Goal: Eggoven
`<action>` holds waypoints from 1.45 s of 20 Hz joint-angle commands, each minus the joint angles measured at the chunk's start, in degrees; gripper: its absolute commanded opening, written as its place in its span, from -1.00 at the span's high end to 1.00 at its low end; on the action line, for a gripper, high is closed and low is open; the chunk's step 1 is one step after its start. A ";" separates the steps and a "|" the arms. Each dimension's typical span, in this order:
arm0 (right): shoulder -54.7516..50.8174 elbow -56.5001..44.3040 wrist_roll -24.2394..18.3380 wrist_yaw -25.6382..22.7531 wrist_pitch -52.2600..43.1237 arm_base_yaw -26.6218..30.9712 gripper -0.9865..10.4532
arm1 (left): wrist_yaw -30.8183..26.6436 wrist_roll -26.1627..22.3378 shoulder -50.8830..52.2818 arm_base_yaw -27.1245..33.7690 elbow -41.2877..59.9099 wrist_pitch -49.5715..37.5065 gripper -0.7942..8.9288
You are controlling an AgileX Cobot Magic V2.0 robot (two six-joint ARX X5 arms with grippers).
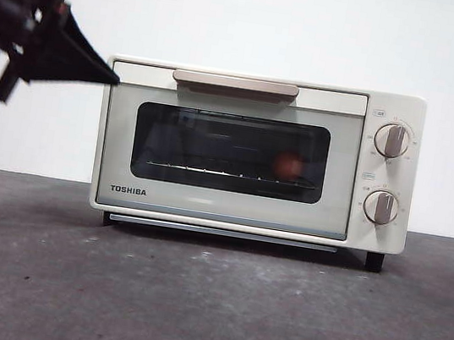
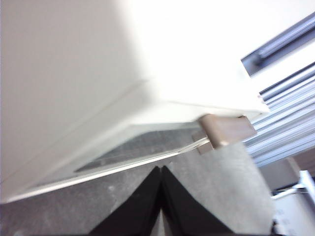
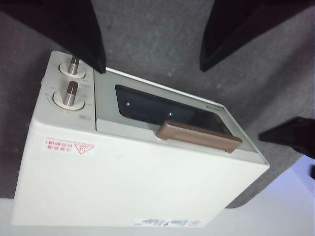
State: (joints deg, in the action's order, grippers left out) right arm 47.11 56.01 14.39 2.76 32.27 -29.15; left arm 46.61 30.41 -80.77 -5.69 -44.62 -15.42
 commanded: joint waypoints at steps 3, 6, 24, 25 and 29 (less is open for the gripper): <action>0.35 0.96 -1.68 -0.17 0.92 -0.35 0.29 | -9.62 -10.56 10.03 -2.80 -0.66 13.62 0.82; 0.35 0.37 -3.06 0.24 1.66 -0.39 0.34 | -15.06 -13.29 16.35 -5.18 -0.66 20.24 0.82; -2.29 -20.37 -3.52 3.45 -24.57 -6.95 0.82 | -28.24 -16.26 32.50 -12.87 -0.66 34.99 0.82; -2.27 -20.65 -3.50 2.99 -24.57 -7.06 0.82 | -28.24 -16.26 32.48 -12.87 -0.66 35.19 0.82; -2.23 -20.85 -3.52 0.04 -24.20 -7.06 0.82 | -28.22 -16.26 32.48 -12.85 -0.66 35.19 0.82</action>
State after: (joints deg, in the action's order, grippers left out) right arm 44.62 34.74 11.35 3.38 8.75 -35.90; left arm 18.31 14.87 -47.94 -18.39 -44.62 20.18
